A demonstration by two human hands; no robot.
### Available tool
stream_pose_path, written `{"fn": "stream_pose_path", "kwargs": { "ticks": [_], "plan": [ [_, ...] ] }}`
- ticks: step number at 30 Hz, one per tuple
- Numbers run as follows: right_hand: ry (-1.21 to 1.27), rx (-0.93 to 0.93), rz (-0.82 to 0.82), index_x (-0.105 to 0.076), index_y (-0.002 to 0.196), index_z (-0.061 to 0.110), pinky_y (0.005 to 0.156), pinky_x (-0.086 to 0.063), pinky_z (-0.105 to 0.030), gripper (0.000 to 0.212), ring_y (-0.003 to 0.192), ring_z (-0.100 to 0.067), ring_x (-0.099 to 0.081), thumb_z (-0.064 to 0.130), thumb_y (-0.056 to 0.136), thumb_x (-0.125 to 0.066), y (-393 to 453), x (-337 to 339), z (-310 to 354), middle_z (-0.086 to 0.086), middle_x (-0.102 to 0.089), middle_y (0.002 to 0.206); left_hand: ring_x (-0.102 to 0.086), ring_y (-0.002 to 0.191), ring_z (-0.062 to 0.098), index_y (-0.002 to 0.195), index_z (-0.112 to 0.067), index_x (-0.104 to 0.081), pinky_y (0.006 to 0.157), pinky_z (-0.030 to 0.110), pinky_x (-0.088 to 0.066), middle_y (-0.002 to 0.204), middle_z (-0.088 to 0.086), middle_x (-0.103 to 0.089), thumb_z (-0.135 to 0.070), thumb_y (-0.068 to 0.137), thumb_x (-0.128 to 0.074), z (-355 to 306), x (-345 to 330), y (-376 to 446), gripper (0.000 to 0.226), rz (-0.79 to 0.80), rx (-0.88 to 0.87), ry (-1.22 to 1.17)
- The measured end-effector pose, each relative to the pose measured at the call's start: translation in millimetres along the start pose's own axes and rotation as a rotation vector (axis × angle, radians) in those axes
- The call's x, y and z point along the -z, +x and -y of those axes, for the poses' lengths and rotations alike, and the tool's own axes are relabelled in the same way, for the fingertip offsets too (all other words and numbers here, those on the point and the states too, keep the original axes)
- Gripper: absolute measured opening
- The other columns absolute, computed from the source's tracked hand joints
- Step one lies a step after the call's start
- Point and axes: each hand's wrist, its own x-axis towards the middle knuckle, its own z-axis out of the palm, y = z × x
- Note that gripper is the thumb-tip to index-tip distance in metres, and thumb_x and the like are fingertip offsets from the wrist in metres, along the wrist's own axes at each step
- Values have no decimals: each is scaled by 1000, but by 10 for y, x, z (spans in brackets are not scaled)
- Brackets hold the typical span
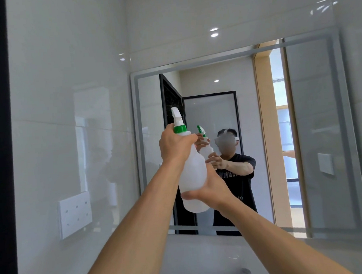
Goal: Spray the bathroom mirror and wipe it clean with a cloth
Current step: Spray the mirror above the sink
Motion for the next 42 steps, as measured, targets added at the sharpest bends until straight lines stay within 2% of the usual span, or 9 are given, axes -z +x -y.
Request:
{"fn": "stream_pose_path", "kwargs": {
  "ticks": [6, 10, 13, 17, 24, 31, 35, 39, 42],
  "plan": [
    [23, -26, 8, -39, 125, 29, 73, -48, -28, 82, 102, -9, -55, 29, 60, -89, -20, -42, -47, 8, -57, 114, -72, 89, 29, 106, -22, -57, 82, 52, -59, 101, 7, -68, -31, 55, -78, 51, 33, 9, 56, 87, 23, -5],
    [35, -43, 15, -39, 125, 29, 72, -46, -26, 82, 103, -7, -53, 29, 60, -89, -40, -53, -85, 9, -56, 114, -71, 92, 25, 103, -26, -57, 86, 52, -58, 102, 5, -68, -32, 67, -84, 121, 49, -2, 45, 127, 14, -29],
    [39, -44, 16, -39, 124, 30, 72, -47, -26, 81, 103, -8, -54, 28, 60, -88, -54, -78, -88, 8, -57, 115, -71, 91, 25, 96, -30, -55, 84, 51, -59, 100, 4, -68, -36, 68, -84, 135, 59, -11, 41, 93, 2, -32],
    [22, -37, 28, -39, 123, 28, 69, -46, -25, 78, 99, -6, -54, 25, 62, -88, -62, -125, -72, 7, -57, 112, -69, 89, 30, 94, -20, -54, 80, 49, -59, 94, 8, -66, -24, 68, -77, 151, 81, -3, 35, 5, -11, 28],
    [-1, -24, 7, -39, 122, 27, 67, -46, -24, 77, 95, -6, -53, 24, 63, -88, -36, -132, -67, 7, -57, 110, -72, 82, 29, 80, -25, -55, 77, 53, -59, 88, 6, -69, -27, 53, -68, 163, 36, 5, 30, -48, -12, -1],
    [40, -20, -28, -35, 120, 31, 68, -44, -22, 79, 96, -6, -53, 24, 63, -89, 2, -101, -31, 11, -55, 110, -73, 86, 28, 107, -22, -55, 81, 53, -59, 98, 5, -66, -30, 60, -73, 52, -13, 45, 51, 68, -50, -4],
    [62, -12, -57, -35, 122, 30, 71, -44, -25, 79, 106, -17, -53, 25, 64, -89, 48, -29, 28, 6, -55, 116, -73, 79, 29, 90, -24, -55, 76, 52, -60, 89, 4, -66, -34, 62, -74, -119, -63, 67, 35, 61, -104, -5],
    [39, -10, -103, -37, 121, 29, 77, -47, -30, 79, 109, -19, -53, 26, 62, -89, 78, 59, 58, 6, -55, 115, -72, 79, 36, 81, -21, -56, 74, 51, -60, 86, 10, -68, -23, 67, -73, -254, -133, 87, 22, 65, -102, -47],
    [13, -17, -137, -34, 120, 29, 73, -46, -29, 80, 108, -20, -52, 25, 62, -89, 61, 137, 45, 8, -52, 111, -73, 77, 36, 75, -21, -58, 66, 39, -59, 75, 3, -64, -16, 73, -71, -293, -224, 83, 14, 48, -63, -106]
  ]
}}
